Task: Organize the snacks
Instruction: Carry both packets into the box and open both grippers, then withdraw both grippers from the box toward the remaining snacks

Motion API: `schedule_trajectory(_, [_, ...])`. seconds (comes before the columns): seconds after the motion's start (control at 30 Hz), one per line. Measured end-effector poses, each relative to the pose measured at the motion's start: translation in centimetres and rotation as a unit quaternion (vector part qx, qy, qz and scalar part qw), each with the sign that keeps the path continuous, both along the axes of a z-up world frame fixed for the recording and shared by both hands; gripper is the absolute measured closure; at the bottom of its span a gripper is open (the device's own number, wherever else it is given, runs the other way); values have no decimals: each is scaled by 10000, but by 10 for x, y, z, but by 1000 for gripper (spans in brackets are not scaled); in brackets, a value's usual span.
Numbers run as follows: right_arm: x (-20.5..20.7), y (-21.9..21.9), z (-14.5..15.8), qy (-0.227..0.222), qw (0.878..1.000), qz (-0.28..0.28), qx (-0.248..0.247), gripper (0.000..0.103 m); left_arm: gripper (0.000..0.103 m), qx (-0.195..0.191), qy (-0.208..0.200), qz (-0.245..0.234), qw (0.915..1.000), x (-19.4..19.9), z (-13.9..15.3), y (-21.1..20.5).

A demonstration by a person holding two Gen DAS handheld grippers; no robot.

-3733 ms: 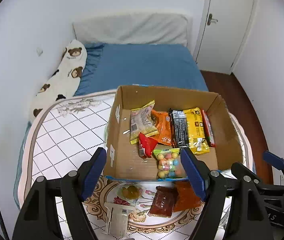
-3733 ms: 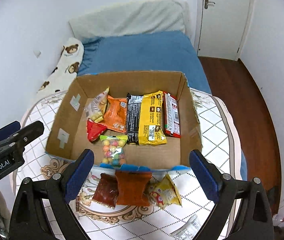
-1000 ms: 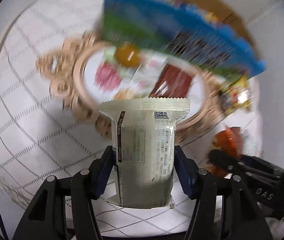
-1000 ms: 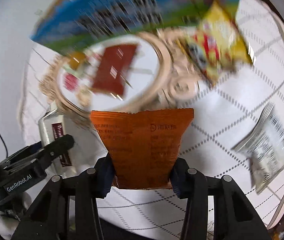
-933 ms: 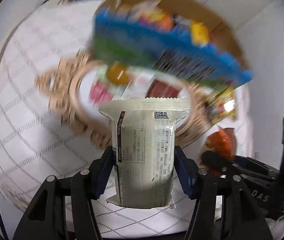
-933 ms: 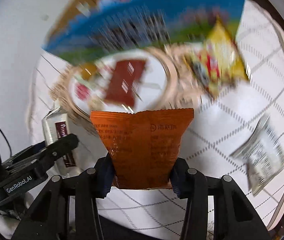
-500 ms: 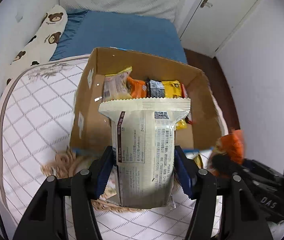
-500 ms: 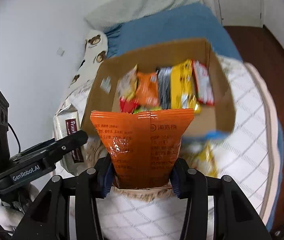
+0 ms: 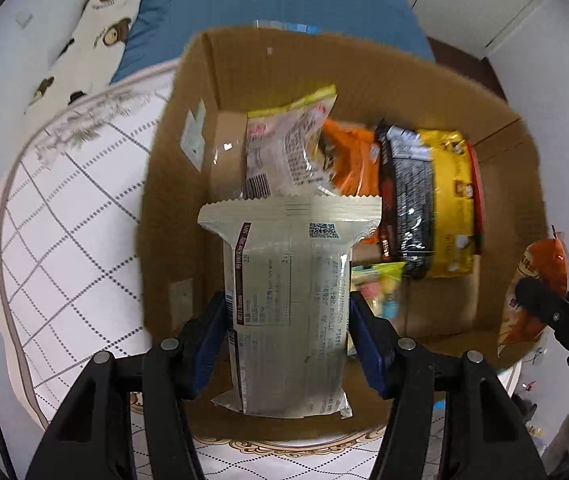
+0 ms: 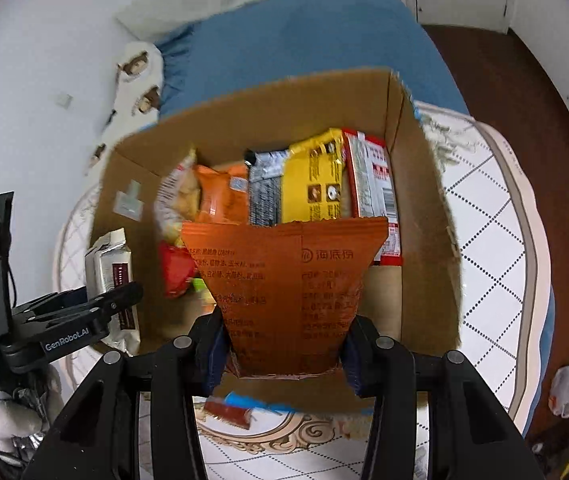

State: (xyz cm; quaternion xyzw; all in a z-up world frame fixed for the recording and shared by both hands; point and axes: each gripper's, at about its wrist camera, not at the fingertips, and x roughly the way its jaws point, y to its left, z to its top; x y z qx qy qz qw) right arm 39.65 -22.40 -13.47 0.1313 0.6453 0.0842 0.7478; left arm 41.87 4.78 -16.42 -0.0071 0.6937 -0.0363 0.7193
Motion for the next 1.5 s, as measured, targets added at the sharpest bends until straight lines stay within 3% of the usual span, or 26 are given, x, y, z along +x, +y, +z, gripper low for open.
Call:
schedule_trajectory(0.17, [6,14,-31,414,9982,306,-306,53,45,-23,453,19,9990,5,-28,2])
schedule_trajectory(0.23, [4,19,-46,693,9959,408,-410,47,45,5,483,-116,9988,5,-31,-2])
schedule_trajectory(0.3, [3,20,-60,970,9937,376,-410,9,44,-17,499,-146,9986,7,-32,-4])
schedule_trajectory(0.33, [2,20,-65,1035,9931,369,-408,6,39,-134,515,-87,9985,9,-31,-4])
schedule_trajectory(0.37, [2,21,-67,1040,9928,373,-452,6,35,-221,512,-65,9984,11,-31,-4])
schedule_trajectory(0.43, [2,23,-68,1048,9927,375,-466,6,7,-271,482,-56,9985,16,-29,-6])
schedule_trajectory(0.47, [3,24,-68,1057,9925,368,-484,5,5,-278,485,-65,9984,18,-30,-7])
schedule_trajectory(1.03, [-6,25,-28,417,9949,333,-857,4,3,-150,67,40,9999,0,-17,-17])
schedule_trajectory(1.5, [-38,13,25,-317,9961,242,-787,4,3,-39,-928,2,9957,-44,51,-5])
